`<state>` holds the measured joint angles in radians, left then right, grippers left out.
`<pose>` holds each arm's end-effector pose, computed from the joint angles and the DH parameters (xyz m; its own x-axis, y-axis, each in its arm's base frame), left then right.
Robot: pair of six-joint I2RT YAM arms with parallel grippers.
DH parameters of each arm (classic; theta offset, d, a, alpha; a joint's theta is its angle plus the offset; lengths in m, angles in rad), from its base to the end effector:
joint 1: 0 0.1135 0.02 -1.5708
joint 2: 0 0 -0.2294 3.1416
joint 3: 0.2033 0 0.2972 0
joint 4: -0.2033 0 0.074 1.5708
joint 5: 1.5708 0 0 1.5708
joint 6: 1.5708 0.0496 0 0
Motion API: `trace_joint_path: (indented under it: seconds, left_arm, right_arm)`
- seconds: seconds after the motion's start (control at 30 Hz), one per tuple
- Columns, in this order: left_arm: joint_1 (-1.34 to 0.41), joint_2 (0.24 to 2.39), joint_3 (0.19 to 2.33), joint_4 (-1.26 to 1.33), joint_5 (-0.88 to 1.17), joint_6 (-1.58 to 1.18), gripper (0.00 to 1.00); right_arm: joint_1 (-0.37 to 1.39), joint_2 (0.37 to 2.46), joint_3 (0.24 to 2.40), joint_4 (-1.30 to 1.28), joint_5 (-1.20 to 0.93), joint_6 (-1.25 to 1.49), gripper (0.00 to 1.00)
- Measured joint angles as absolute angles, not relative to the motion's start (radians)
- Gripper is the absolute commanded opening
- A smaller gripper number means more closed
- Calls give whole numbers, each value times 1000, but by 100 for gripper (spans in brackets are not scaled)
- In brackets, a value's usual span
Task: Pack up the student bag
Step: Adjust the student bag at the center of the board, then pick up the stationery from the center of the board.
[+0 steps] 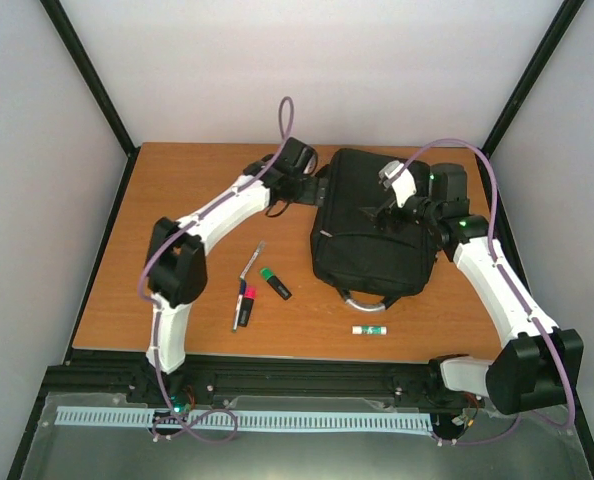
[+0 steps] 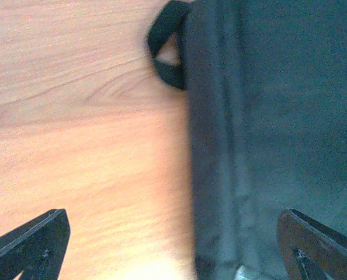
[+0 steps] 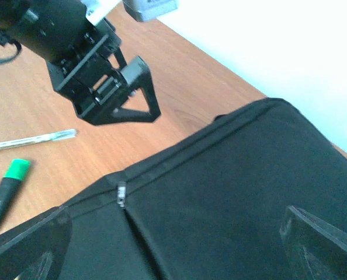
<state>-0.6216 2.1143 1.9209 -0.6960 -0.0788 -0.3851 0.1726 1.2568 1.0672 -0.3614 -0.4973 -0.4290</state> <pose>0.4198 -0.2959 0.2169 -0.7881 0.1039 -0.6067 0.2635 0.9477 -0.1800 0.3373 0.0828 0.2742 -0.2397 -0.4129 -0.8787 -0.7159 0.6865 -0.1273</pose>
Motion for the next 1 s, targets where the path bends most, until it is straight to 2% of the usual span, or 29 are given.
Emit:
trace_joint_path:
  seconds: [0.03, 0.17, 0.43, 0.57, 0.67, 0.83, 1.0]
  left_arm:
    - [-619, 2071, 1871, -696, -97, -387, 98]
    - [-610, 1926, 1685, -720, -179, -399, 84]
    - [-611, 1762, 1401, -822, -288, -365, 69]
    - [-595, 1744, 1313, -858, -308, -332, 62]
    - [-569, 1750, 1288, -883, -302, -315, 54]
    - [-537, 1778, 1287, -889, -279, -292, 51]
    - [-522, 1836, 1287, -884, -234, -273, 52]
  right_arm:
    - [173, 1256, 1067, -368, -517, -437, 100]
    - [173, 1256, 1068, -398, -586, -450, 100]
    - [152, 1291, 1119, -453, -641, -415, 100]
    - [118, 1324, 1137, -472, -682, -383, 88]
    - [115, 1325, 1136, -482, -699, -380, 85]
    - [115, 1316, 1136, -483, -718, -387, 81]
    - [115, 1317, 1136, -490, -751, -393, 76]
